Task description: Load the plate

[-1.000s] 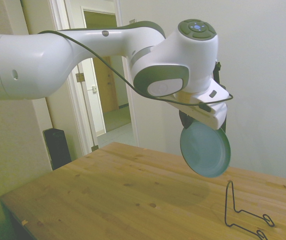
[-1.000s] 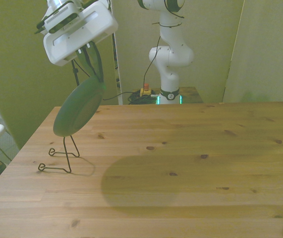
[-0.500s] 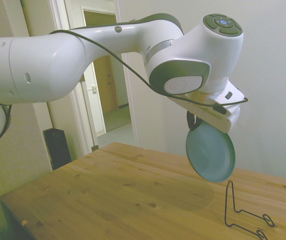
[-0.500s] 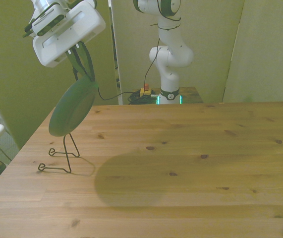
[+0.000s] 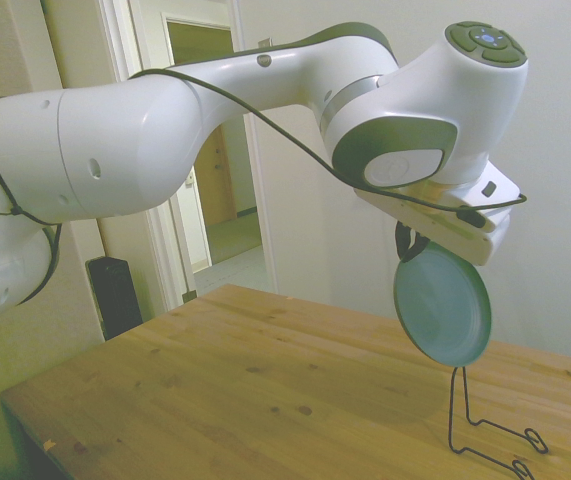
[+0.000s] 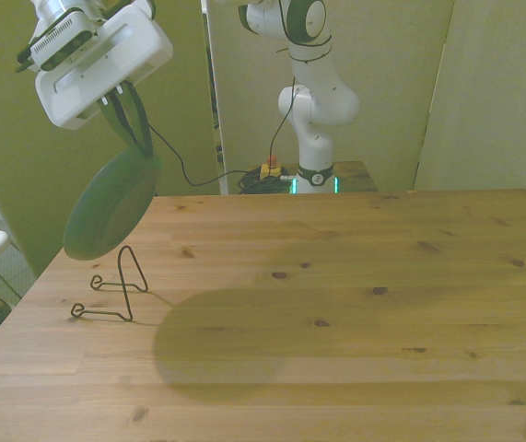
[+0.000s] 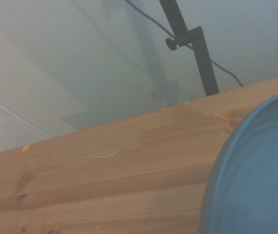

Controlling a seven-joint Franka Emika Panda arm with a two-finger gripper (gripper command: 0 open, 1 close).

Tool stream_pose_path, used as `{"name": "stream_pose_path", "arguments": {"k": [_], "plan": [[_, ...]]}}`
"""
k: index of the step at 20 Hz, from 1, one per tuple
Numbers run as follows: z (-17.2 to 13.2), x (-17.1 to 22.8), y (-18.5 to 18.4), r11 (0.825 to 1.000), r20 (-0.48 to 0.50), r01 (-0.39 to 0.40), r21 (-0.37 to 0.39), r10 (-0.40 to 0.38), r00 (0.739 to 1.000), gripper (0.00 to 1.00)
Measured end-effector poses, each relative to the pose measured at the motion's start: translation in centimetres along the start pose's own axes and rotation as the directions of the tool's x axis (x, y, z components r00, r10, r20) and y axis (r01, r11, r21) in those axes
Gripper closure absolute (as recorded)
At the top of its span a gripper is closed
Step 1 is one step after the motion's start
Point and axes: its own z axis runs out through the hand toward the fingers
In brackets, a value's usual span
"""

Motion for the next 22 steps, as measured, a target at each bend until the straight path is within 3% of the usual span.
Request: {"name": "stream_pose_path", "arguments": {"k": [8,22], "plan": [[-0.4,2.1,3.1,0.999,0.037,-0.039,0.026,0.038,0.999,1.00],[1.7,4.7,7.2,0.996,0.080,-0.080,0.029,0.077,0.994,1.00]]}}
